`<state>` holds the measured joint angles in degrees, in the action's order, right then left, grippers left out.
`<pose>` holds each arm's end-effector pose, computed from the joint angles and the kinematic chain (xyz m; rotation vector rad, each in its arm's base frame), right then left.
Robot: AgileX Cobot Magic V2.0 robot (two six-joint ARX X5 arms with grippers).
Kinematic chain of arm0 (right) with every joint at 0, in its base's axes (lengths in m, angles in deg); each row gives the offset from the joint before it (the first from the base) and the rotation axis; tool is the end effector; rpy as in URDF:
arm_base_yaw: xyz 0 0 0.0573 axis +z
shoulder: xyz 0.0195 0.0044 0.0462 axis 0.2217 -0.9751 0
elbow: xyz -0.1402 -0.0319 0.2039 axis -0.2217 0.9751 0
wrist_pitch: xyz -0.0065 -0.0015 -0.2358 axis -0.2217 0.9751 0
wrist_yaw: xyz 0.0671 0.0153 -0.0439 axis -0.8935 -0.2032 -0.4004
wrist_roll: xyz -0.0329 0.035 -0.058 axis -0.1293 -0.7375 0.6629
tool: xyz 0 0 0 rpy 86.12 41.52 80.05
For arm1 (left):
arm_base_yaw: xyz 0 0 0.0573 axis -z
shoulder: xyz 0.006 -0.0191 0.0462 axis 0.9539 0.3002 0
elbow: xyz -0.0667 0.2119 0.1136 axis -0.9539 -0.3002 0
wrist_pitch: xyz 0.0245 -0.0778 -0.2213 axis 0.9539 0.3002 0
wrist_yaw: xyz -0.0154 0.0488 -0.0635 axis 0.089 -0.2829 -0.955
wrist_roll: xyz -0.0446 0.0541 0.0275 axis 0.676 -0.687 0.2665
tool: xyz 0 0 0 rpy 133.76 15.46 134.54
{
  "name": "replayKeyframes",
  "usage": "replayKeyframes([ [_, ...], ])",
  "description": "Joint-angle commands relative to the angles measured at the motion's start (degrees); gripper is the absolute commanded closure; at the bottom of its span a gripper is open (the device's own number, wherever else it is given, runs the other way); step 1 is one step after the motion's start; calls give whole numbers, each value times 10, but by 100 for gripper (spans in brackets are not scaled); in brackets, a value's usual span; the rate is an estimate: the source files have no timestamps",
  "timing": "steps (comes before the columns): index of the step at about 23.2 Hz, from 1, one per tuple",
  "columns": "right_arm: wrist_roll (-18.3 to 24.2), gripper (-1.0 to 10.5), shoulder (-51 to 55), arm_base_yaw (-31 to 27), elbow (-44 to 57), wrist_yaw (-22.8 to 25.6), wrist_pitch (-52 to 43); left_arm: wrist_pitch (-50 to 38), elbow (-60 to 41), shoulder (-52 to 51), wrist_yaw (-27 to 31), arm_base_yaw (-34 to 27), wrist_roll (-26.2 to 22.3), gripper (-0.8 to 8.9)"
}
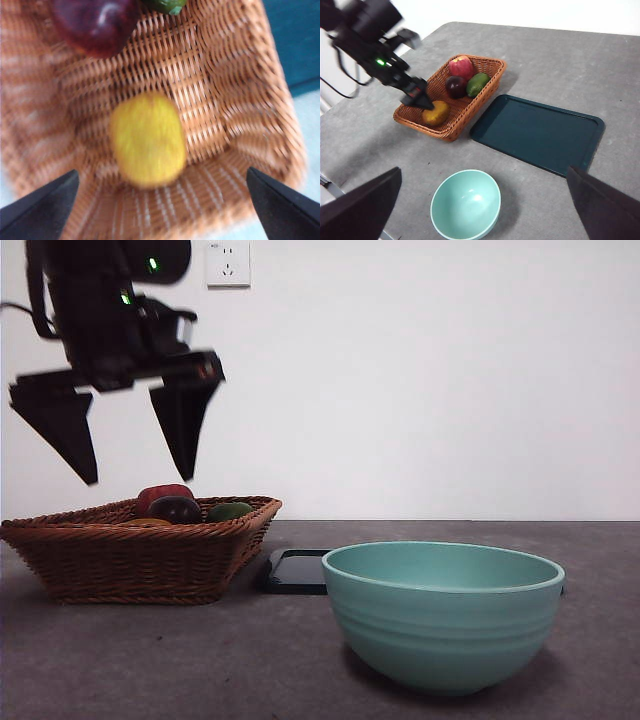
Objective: Pick up the wifruite, put it on the bowl, pick up the plate, put it on desk
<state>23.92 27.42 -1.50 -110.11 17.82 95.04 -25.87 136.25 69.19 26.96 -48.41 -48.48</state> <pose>0.0674 0.0401 0.3383 0.1289 0.4463 0.6221 0.2987 -0.1327 0.2205 0.1825 1.2102 -0.2944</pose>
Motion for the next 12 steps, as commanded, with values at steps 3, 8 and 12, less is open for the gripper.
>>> replayKeyframes([
  [3,0,399,-1,3,-9,-1,0,-45,15,59,8,3,-6,198],
  [8,0,399,-1,3,-9,-1,4,-71,15,100,8,3,-5,198],
  [12,0,399,-1,3,-9,-1,7,-74,15,126,8,2,-5,200],
])
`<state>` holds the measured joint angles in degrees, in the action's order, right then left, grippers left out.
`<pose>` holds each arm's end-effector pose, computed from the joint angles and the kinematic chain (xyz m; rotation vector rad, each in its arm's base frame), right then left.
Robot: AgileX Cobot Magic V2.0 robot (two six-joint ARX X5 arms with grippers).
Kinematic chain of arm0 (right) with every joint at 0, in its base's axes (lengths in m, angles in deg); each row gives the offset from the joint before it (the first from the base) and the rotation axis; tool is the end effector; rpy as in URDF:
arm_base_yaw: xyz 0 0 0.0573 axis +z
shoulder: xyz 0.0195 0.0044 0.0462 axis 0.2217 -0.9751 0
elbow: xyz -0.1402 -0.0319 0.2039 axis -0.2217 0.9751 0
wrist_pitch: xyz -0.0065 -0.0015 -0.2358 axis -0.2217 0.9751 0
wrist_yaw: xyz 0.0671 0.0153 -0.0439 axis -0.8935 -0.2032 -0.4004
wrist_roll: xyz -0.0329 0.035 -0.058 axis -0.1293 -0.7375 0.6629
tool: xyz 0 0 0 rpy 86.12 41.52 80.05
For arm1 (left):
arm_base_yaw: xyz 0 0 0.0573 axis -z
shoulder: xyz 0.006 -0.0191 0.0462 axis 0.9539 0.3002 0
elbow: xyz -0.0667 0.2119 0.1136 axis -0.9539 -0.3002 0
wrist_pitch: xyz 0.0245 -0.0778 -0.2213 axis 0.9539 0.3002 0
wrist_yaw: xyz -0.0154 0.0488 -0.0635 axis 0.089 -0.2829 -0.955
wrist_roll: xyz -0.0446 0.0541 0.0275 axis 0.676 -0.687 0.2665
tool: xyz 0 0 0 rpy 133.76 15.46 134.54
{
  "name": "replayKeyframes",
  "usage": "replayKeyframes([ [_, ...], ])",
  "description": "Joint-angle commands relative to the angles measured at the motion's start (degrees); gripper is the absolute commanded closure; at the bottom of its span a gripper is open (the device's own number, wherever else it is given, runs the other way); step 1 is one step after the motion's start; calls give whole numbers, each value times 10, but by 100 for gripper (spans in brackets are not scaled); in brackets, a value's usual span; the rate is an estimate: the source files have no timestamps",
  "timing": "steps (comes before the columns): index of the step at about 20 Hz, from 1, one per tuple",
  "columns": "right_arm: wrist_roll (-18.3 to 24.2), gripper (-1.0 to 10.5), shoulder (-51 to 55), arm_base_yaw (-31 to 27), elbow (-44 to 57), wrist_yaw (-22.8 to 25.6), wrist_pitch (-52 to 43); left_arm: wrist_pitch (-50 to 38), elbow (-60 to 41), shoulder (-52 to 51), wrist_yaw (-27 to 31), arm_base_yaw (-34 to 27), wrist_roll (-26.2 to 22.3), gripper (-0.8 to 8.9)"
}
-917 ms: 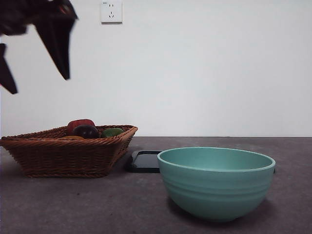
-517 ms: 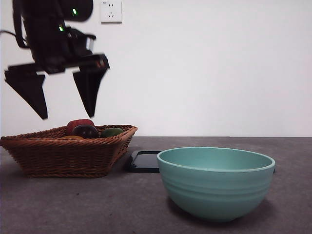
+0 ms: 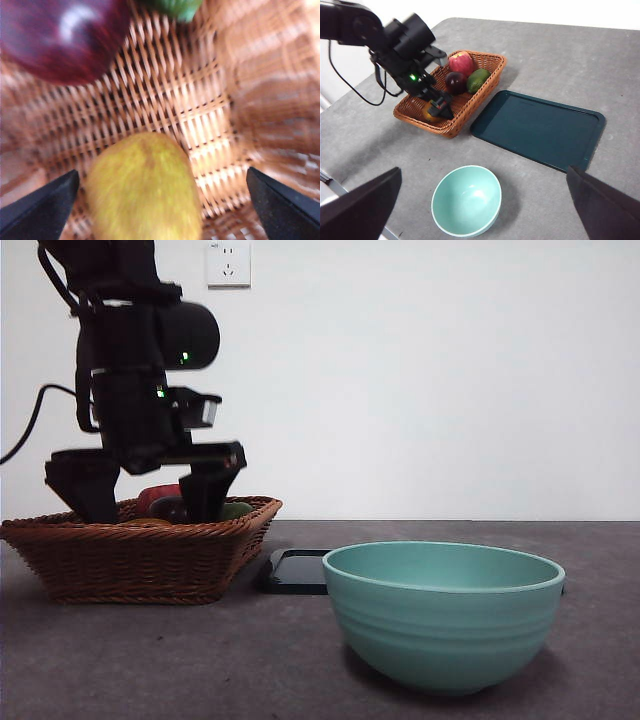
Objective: Pick up the wifruite, put it on the bowl, pick up the plate, put it on desk
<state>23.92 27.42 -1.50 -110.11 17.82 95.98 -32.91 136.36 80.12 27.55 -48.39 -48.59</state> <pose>0.0666 0.0399 0.3365 0.1309 0.4628 0.6207 0.3283 -0.1454 0.1642 0.2064 1.2716 -0.2782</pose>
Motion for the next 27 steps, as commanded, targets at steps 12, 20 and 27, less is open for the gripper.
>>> replayKeyframes([
  [12,0,399,-1,3,-9,0,-2,16,26,20,2,-6,2,578],
  [20,1,399,-1,3,-9,-1,-2,165,130,-23,-7,1,17,578],
  [27,1,399,-1,3,-9,-1,-3,211,130,-177,-38,61,17,578],
])
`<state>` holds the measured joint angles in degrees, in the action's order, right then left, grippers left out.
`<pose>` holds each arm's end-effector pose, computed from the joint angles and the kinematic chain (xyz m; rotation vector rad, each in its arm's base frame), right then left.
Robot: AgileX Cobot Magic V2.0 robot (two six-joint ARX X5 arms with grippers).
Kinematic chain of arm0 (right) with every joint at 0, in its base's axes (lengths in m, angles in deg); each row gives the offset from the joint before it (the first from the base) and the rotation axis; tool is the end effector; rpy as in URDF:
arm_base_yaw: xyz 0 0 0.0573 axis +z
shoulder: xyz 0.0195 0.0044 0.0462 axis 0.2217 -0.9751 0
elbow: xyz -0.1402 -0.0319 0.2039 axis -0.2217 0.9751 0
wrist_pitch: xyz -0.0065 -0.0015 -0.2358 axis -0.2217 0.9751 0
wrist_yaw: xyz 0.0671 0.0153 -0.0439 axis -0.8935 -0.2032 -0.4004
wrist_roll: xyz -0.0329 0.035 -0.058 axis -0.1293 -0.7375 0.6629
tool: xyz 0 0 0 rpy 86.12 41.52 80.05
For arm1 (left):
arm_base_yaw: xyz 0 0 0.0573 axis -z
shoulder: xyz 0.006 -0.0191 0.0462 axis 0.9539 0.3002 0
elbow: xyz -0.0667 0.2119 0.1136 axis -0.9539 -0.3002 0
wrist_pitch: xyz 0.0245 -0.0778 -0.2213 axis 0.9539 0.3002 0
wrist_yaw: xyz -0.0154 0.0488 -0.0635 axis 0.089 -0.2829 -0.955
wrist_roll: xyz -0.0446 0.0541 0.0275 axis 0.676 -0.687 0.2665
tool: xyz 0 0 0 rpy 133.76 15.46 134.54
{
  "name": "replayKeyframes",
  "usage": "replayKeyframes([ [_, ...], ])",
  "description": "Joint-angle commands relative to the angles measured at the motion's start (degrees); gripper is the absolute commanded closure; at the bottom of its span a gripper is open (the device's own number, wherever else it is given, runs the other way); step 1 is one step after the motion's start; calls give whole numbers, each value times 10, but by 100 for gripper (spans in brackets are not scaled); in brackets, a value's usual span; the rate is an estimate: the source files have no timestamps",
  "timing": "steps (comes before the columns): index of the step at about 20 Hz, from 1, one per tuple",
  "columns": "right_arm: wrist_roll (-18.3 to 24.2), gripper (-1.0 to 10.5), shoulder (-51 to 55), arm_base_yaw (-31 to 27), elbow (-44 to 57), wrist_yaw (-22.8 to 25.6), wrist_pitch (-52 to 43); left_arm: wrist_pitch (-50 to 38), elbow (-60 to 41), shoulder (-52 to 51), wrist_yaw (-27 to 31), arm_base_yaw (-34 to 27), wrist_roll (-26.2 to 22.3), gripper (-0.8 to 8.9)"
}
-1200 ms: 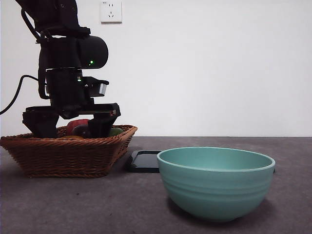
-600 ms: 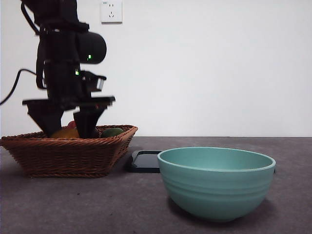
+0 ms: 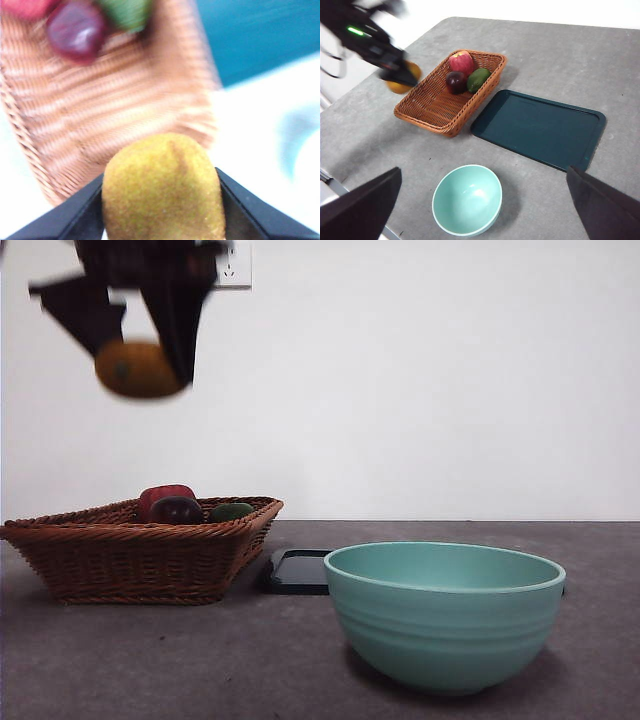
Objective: Pick up the wifruite, put it on the bowl, pick up the plate, put it on desk
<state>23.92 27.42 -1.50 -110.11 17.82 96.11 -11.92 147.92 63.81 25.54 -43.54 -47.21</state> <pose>0.0664 0.0399 0.3363 0.1312 0.4651 0.6205 0.2646 -0.1472 0.2941 0.1864 1.1620 -0.3852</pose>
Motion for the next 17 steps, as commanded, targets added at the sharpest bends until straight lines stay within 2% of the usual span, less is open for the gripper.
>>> replayKeyframes([
  [1,1,399,-1,3,-9,-1,-4,3,15,-31,-34,22,4,578],
  [3,1,399,-1,3,-9,-1,-4,11,15,-61,-57,45,11,578],
  [8,1,399,-1,3,-9,-1,-4,34,15,-77,-60,134,66,578],
  [13,1,399,-1,3,-9,-1,-4,-3,14,-60,-55,226,116,578],
  [17,1,399,-1,3,-9,-1,-4,-38,14,-19,-51,270,137,578],
])
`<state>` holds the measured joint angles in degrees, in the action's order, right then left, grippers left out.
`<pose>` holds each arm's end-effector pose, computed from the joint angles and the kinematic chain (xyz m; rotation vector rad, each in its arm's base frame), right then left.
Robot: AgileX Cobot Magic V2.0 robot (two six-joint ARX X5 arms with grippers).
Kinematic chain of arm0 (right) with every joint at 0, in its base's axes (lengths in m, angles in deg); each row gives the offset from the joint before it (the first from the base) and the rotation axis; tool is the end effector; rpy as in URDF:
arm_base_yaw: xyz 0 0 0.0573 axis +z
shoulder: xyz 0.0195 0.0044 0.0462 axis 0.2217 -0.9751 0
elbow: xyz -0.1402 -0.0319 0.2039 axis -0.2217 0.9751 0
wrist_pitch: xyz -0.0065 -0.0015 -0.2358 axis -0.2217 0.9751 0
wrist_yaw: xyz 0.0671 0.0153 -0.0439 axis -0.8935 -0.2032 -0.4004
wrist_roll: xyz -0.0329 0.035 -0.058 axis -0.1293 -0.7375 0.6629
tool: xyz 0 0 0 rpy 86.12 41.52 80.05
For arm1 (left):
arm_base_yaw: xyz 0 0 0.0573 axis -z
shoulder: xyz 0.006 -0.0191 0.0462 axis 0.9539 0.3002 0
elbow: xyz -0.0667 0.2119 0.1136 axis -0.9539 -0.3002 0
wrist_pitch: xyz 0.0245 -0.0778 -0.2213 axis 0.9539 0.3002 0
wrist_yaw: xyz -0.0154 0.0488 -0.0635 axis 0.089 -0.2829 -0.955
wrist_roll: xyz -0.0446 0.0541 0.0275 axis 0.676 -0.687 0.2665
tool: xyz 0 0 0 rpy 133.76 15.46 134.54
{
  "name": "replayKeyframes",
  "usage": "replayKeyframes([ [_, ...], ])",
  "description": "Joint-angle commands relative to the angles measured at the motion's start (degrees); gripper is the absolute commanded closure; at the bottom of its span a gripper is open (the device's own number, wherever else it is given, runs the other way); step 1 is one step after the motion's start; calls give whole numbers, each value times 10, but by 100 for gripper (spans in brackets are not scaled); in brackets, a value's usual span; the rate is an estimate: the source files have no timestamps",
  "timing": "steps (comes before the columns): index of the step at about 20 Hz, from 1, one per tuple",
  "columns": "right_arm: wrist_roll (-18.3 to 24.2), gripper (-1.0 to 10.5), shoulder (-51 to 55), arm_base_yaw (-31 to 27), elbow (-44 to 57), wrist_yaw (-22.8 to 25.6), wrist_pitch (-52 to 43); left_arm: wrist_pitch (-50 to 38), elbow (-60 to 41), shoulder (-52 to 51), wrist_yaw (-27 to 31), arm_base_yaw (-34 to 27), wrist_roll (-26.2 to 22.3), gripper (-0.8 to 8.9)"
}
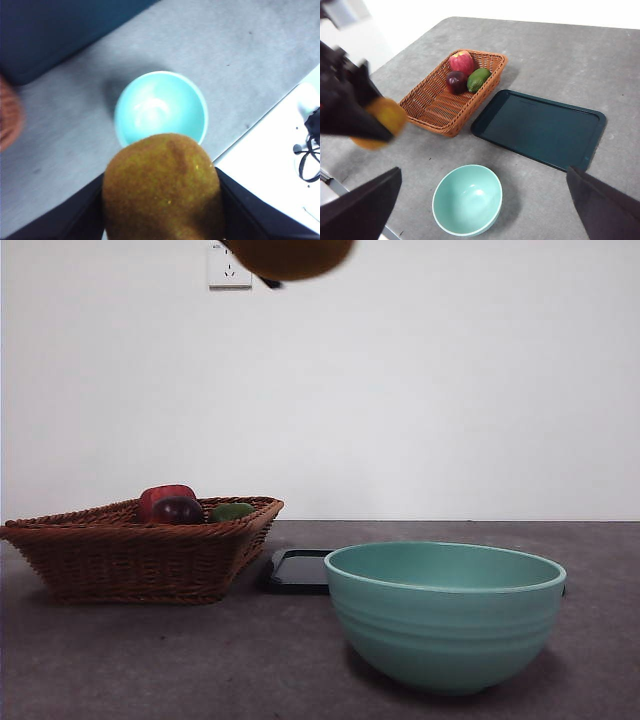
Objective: Pick up the wifruite, put it on the bowl, pick up the plate, put it on desk
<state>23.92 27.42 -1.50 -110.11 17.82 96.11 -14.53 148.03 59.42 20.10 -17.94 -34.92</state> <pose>0.0664 0.0399 0.3363 0.1312 0.4651 0.6205 0.1643 -0.2419 0.3188 0.1685 1.1245 -0.7715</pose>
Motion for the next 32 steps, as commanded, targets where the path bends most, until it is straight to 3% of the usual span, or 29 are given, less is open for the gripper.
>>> replayKeyframes([
  [1,1,399,-1,3,-9,-1,-4,-21,13,41,3,20,14,578],
  [15,1,399,-1,3,-9,-1,-4,-116,13,254,6,49,5,578],
  [19,1,399,-1,3,-9,-1,-4,-125,13,282,35,52,5,579],
  [32,1,399,-1,3,-9,-1,-4,-128,13,318,37,58,-4,578],
])
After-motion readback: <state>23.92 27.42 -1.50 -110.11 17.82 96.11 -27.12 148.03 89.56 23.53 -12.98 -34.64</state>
